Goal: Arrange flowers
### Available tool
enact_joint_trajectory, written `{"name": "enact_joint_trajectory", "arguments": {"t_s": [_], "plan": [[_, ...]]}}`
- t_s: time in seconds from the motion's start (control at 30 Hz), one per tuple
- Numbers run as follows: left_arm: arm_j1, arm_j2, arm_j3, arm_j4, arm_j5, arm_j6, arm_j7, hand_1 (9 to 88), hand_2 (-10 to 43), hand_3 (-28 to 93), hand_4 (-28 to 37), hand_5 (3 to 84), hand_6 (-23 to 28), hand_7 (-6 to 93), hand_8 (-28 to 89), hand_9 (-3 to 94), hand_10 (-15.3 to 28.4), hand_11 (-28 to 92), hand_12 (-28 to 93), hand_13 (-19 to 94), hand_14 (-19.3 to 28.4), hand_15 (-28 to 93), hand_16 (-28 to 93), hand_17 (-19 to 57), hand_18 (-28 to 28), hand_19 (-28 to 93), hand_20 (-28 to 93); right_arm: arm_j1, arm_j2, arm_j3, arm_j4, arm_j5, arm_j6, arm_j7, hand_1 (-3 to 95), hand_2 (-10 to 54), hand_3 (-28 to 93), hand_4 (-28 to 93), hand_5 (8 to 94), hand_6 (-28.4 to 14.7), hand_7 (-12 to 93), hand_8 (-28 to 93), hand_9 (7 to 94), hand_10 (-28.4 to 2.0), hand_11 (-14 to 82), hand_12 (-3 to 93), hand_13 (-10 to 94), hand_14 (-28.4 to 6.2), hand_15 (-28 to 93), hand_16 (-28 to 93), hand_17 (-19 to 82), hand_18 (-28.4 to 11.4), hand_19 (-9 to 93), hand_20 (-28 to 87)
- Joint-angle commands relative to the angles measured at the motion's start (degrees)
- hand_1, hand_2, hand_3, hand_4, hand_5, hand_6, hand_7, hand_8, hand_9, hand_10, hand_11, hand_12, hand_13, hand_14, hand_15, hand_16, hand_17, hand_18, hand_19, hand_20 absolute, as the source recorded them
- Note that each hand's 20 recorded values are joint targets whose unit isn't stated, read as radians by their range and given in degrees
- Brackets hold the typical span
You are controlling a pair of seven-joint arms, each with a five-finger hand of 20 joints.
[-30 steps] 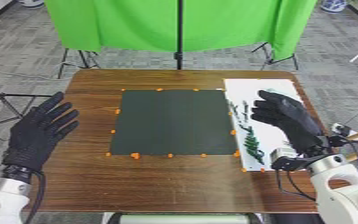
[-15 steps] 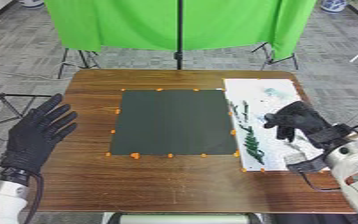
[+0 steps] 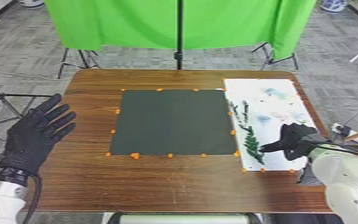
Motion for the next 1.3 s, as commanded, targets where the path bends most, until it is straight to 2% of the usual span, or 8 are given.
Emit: {"name": "enact_joint_trajectory", "arguments": {"t_s": [0.03, 0.3, 0.5, 0.6, 0.83, 1.23, 1.3], "plan": [[0.47, 0.31, 0.12, 0.28, 0.26, 0.14, -0.59, 23.8, -4.8, 69, -28.3, 27.0, 2.1, 20.4, -12, 22.4, 10.5, 22, 16, 16, 12.9, 33, -1, -11.2, 18.5, 40, 8, 1.94, 1.81, -1.71, 1.29, 3.08, -1.18, 0.77, 12.0, -9.5, 67, -28, 87.6, 1.0, 44, -18, 87.5, -12.0, 58.4, 38.4, 78, -12.1, 87, 34, 33, -20.5, 86, 29], [-0.37, 0.52, 0.54, 0.71, 0.29, -0.24, -1.24, 23.8, -4.7, 69, -28.3, 27.0, 2.2, 20.3, -12, 22.6, 10.7, 22, 16, 16, 13.0, 33, -1, -11.2, 18.5, 40, 8, 4.40, 1.83, -3.92, 2.78, 4.36, -1.89, 0.41, 10.5, -9.5, 67, -28, 86.5, 0.8, 43, -18, 86.5, -12.5, 58.0, 38.2, 77, -12.1, 87, 33, 32, -20.7, 86, 29], [-0.02, 0.36, 0.39, 0.45, 0.30, -0.20, -1.11, 23.8, -4.7, 69, -28.3, 27.0, 2.2, 20.3, -12, 22.6, 10.7, 22, 16, 17, 13.1, 33, -1, -11.2, 18.5, 40, 8, 5.27, 1.77, -5.81, 4.18, 4.50, -3.32, 0.34, 10.5, -9.4, 67, -28, 85.7, 0.6, 42, -18, 86.1, -12.5, 57.4, 38.0, 76, -12.1, 87, 33, 32, -20.7, 86, 28], [0.43, 0.20, 0.29, 0.18, 0.30, 0.08, -0.88, 23.8, -4.7, 69, -28.3, 27.0, 2.1, 20.3, -12, 22.7, 10.7, 22, 16, 17, 13.1, 33, -1, -11.2, 18.5, 40, 8, 5.26, 1.97, -6.53, 4.53, 2.96, -3.78, -0.37, 8.1, -4.4, 68, -28, 85.6, 0.5, 41, -18, 85.9, -12.5, 57.3, 37.7, 76, -12.2, 87, 33, 32, -20.6, 86, 28], [0.84, -0.09, 0.33, 0.02, 0.26, 0.25, -0.72, 23.7, -4.7, 69, -28.3, 27.0, 2.1, 20.2, -11, 22.8, 10.7, 22, 16, 17, 13.2, 34, -1, -11.2, 18.5, 40, 8, 5.94, 1.62, -8.69, 4.36, 2.38, -5.84, -0.64, 9.3, -5.5, 69, -28, 85.3, 0.3, 41, -18, 85.6, -12.5, 57.0, 37.5, 76, -12.2, 86, 33, 31, -20.7, 86, 28], [0.46, -0.09, 0.66, 0.13, 0.24, 0.37, -1.00, 23.6, -4.7, 69, -28.3, 27.1, 2.2, 20.1, -12, 23.1, 10.8, 22, 16, 17, 13.2, 34, -1, -11.3, 18.5, 40, 8, 5.92, 1.53, -14.24, 6.40, -1.23, -8.69, 0.94, 16.9, -9.4, 71, -28, 85.5, 1.2, 41, -18, 86.4, -12.2, 56.2, 36.3, 77, -11.3, 86, 32, 32, -20.2, 86, 27], [0.35, -0.05, 0.64, 0.22, 0.21, 0.31, -1.13, 23.7, -4.6, 69, -28.3, 27.1, 2.2, 20.1, -11, 23.0, 10.8, 22, 16, 17, 13.3, 33, -1, -11.3, 18.6, 40, 8, 5.32, 1.42, -15.14, 6.34, -1.46, -7.85, 1.91, 21.8, -9.5, 73, -28, 86.4, 1.8, 41, -18, 87.7, -11.6, 55.5, 35.7, 78, -10.9, 85, 31, 33, -20.0, 87, 26]]}}
